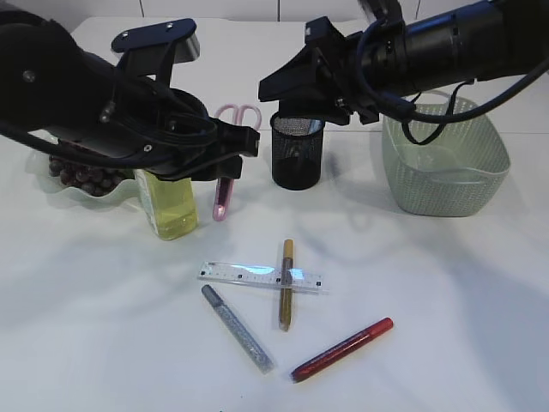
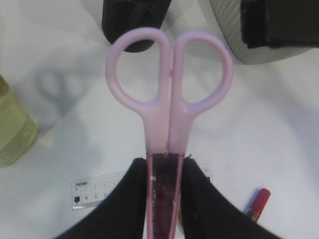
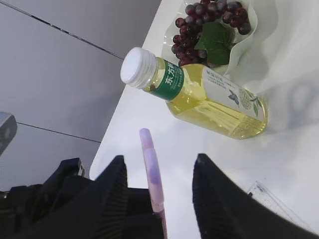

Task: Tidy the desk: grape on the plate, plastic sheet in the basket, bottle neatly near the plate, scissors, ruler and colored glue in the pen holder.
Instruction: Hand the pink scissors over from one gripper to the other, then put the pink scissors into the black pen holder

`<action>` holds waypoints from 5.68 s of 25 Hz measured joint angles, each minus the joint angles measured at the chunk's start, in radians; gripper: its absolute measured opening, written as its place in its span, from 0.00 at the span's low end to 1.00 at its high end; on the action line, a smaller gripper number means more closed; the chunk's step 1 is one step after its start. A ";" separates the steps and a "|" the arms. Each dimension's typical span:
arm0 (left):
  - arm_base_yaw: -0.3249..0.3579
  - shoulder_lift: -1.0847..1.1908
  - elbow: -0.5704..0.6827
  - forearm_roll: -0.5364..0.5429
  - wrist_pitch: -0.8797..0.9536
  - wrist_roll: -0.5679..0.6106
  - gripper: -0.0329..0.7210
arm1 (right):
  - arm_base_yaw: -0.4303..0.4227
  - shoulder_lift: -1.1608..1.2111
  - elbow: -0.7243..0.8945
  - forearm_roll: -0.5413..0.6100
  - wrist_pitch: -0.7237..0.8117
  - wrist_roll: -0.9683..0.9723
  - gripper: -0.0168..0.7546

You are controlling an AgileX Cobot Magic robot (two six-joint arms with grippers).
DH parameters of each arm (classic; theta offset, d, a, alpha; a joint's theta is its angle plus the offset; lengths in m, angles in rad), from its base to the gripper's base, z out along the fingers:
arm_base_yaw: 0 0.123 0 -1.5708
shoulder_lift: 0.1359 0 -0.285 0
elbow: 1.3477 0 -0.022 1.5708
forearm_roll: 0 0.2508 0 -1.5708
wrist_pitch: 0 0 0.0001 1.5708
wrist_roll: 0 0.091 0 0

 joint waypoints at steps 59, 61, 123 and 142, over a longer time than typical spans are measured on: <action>-0.001 -0.005 0.000 0.015 0.000 0.002 0.76 | 0.086 0.106 0.000 0.198 -0.031 -0.166 0.10; -0.001 -0.020 0.000 0.015 0.016 0.002 0.76 | 0.076 0.106 0.000 0.198 -0.031 -0.166 0.10; 0.311 -0.198 0.139 0.143 0.386 0.003 0.37 | -0.021 0.336 -0.342 0.311 -0.421 -0.760 0.62; 0.322 -0.203 0.139 0.188 0.471 0.036 0.37 | 0.005 0.020 -0.342 -0.999 0.125 0.631 0.57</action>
